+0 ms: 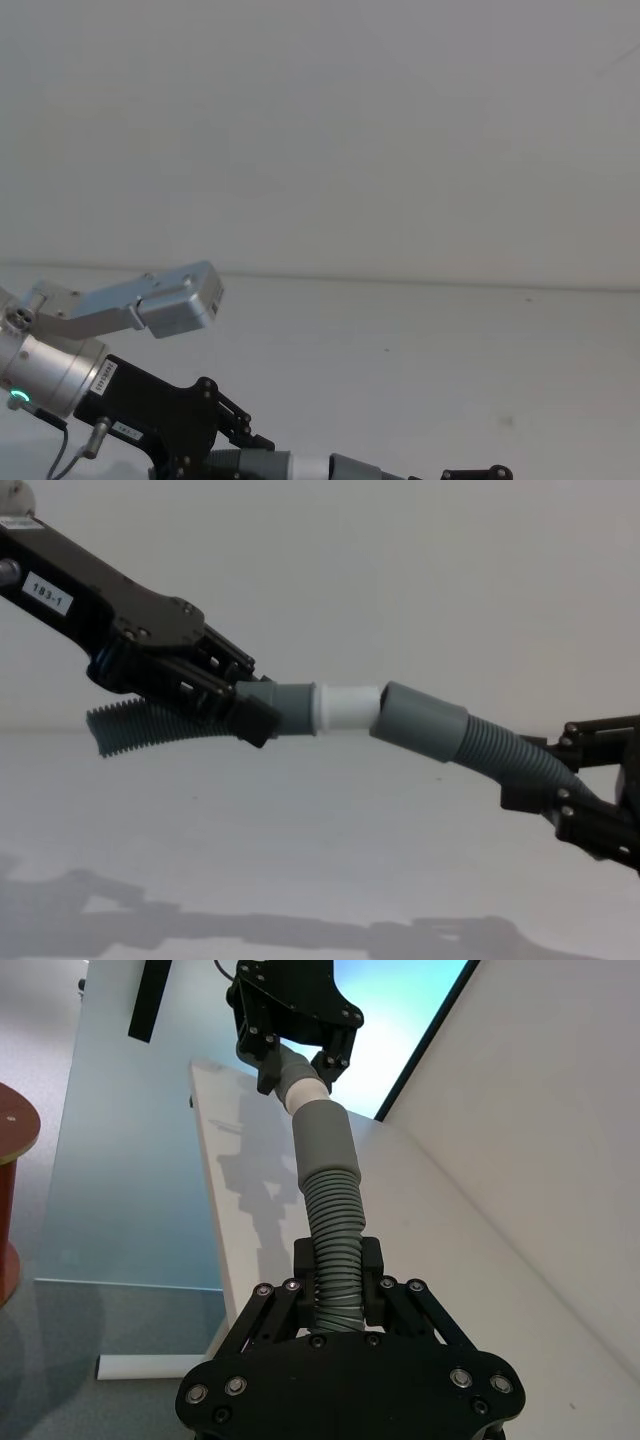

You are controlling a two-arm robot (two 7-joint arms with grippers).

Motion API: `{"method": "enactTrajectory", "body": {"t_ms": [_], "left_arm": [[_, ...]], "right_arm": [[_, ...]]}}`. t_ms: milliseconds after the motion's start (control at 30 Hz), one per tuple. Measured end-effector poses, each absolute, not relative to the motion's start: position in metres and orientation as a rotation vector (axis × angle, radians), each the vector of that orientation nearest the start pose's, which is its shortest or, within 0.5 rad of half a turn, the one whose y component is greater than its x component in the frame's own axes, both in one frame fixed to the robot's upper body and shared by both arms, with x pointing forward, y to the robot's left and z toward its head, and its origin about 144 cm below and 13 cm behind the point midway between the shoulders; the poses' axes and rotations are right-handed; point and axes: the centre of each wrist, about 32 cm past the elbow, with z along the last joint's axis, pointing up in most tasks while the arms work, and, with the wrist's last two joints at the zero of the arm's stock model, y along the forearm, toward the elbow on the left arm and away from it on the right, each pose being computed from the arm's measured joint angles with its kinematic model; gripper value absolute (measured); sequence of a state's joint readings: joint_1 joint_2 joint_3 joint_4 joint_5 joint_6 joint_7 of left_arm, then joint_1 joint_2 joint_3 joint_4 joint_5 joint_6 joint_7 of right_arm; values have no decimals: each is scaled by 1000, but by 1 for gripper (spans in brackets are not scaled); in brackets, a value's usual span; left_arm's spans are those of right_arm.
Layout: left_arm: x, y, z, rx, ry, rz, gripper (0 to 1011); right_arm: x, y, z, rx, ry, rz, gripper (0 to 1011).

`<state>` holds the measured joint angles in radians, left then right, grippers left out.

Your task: Use both hands to pick up one end of the pipe from the table, align the ends, and insert them.

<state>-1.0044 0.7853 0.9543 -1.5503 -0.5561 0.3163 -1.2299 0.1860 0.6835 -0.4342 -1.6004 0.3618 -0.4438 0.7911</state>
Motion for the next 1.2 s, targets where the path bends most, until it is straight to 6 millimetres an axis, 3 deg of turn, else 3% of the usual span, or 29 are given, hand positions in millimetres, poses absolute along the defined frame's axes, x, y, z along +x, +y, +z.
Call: {"method": "enactTrajectory", "body": {"t_ms": [1200], "left_arm": [[585,239,1397,695,-158,-132,325]], "right_arm": [[494,-295,1205,-59,-529,-245,230]]}}
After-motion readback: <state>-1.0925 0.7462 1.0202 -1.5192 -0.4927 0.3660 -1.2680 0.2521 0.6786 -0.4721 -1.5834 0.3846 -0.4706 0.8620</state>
